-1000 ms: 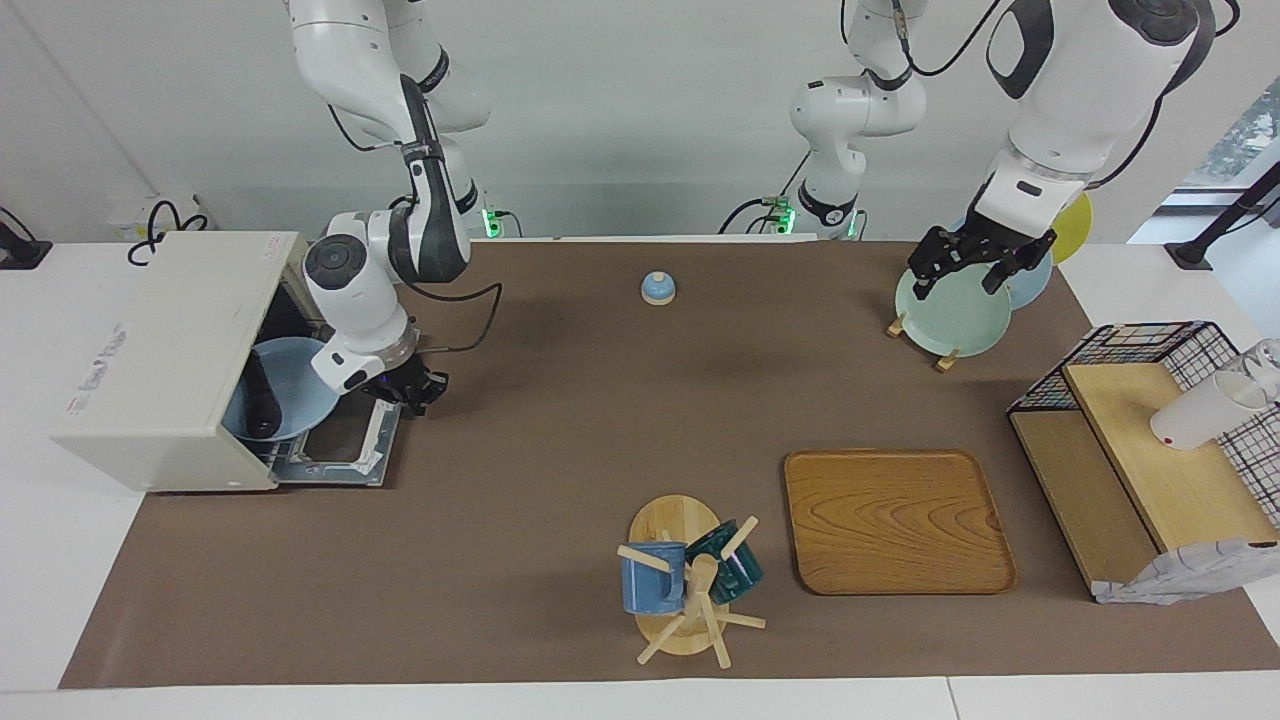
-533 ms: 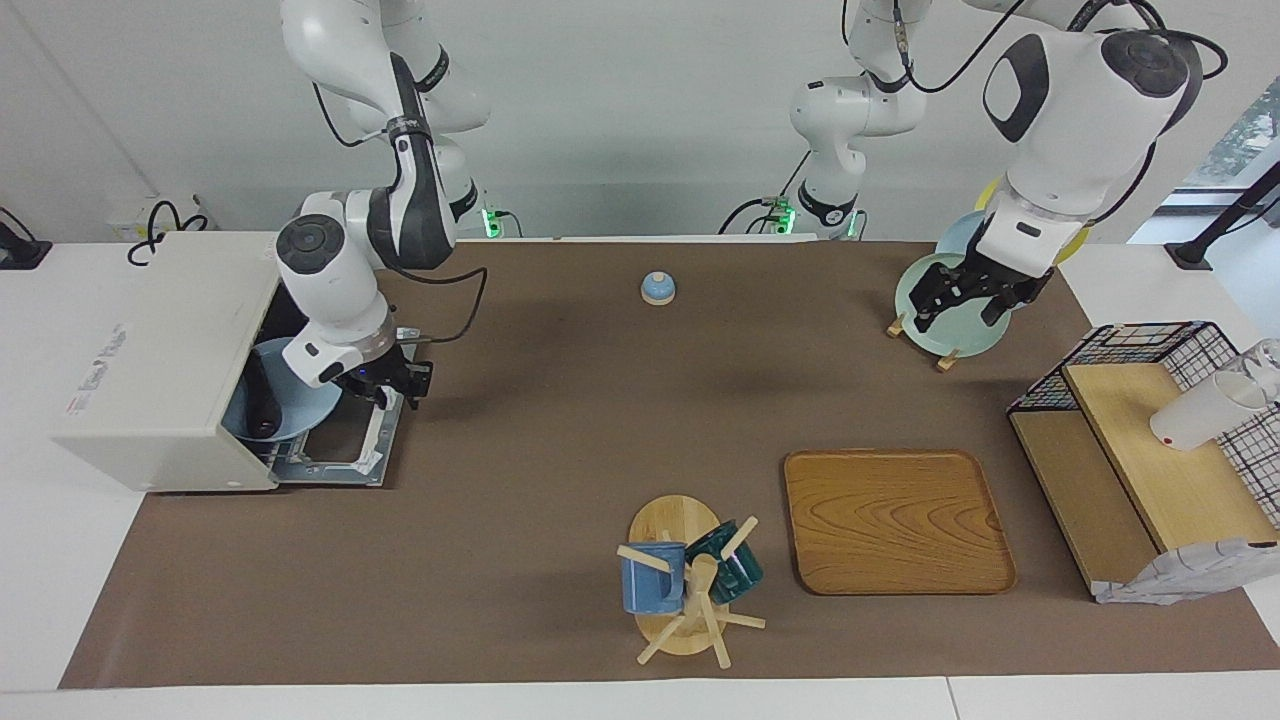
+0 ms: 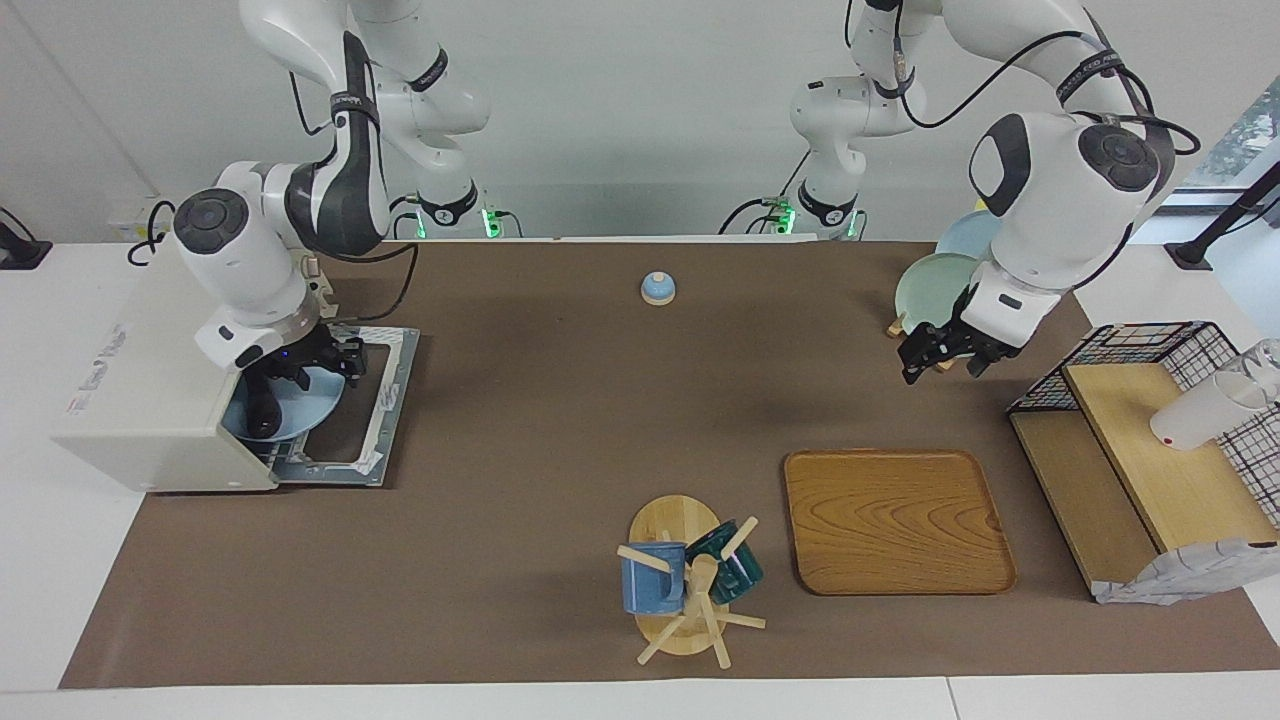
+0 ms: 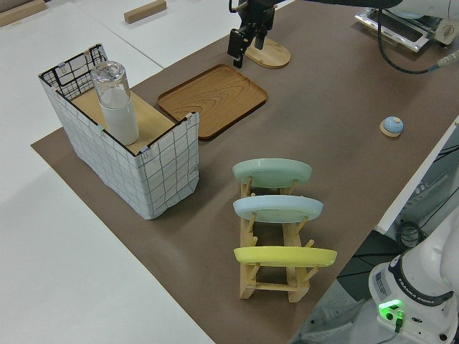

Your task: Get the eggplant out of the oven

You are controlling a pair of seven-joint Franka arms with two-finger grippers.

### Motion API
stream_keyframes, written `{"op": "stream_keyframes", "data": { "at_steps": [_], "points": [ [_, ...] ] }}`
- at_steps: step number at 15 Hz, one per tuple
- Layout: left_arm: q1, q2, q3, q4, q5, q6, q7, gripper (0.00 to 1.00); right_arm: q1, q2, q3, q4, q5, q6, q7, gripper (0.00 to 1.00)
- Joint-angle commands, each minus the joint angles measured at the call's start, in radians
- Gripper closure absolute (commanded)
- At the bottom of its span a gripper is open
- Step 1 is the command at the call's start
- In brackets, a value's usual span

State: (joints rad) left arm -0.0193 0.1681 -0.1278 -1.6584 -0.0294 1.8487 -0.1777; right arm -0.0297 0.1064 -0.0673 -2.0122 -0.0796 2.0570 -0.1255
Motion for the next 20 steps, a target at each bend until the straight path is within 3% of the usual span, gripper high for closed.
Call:
{"op": "stream_keyframes", "data": {
  "at_steps": [1, 4, 6, 7, 8, 13, 17, 20],
  "points": [
    [0.012, -0.009, -0.007, -0.011, -0.012, 0.014, 0.02, 0.0, 0.0, -0.028, 0.008, -0.1, -0.011, 0.115, -0.008, 0.37],
    [0.013, -0.009, -0.007, -0.009, -0.017, 0.012, 0.015, 0.0, 0.007, -0.031, 0.009, -0.112, -0.011, 0.14, -0.005, 0.43],
    [0.013, -0.009, -0.007, -0.009, -0.017, 0.012, 0.017, 0.0, 0.002, -0.043, 0.008, -0.163, -0.011, 0.196, -0.012, 0.53],
    [0.013, -0.009, -0.007, -0.007, -0.017, 0.012, 0.017, 0.0, -0.001, -0.048, 0.008, -0.174, -0.011, 0.196, -0.022, 0.72],
    [0.013, -0.009, -0.007, -0.007, -0.017, 0.012, 0.017, 0.0, 0.0, -0.053, 0.008, -0.183, -0.011, 0.193, -0.038, 1.0],
    [0.012, -0.009, -0.007, -0.009, -0.017, 0.009, 0.015, 0.0, 0.023, -0.05, 0.011, -0.151, -0.029, 0.146, -0.117, 1.0],
    [0.012, -0.009, -0.007, -0.004, -0.017, 0.007, 0.015, 0.0, 0.147, -0.017, 0.011, -0.011, -0.034, -0.01, -0.045, 1.0],
    [0.01, -0.009, -0.007, -0.003, -0.017, 0.006, 0.015, 0.0, 0.288, -0.017, 0.009, -0.002, -0.035, -0.041, 0.119, 1.0]
  ]
}}
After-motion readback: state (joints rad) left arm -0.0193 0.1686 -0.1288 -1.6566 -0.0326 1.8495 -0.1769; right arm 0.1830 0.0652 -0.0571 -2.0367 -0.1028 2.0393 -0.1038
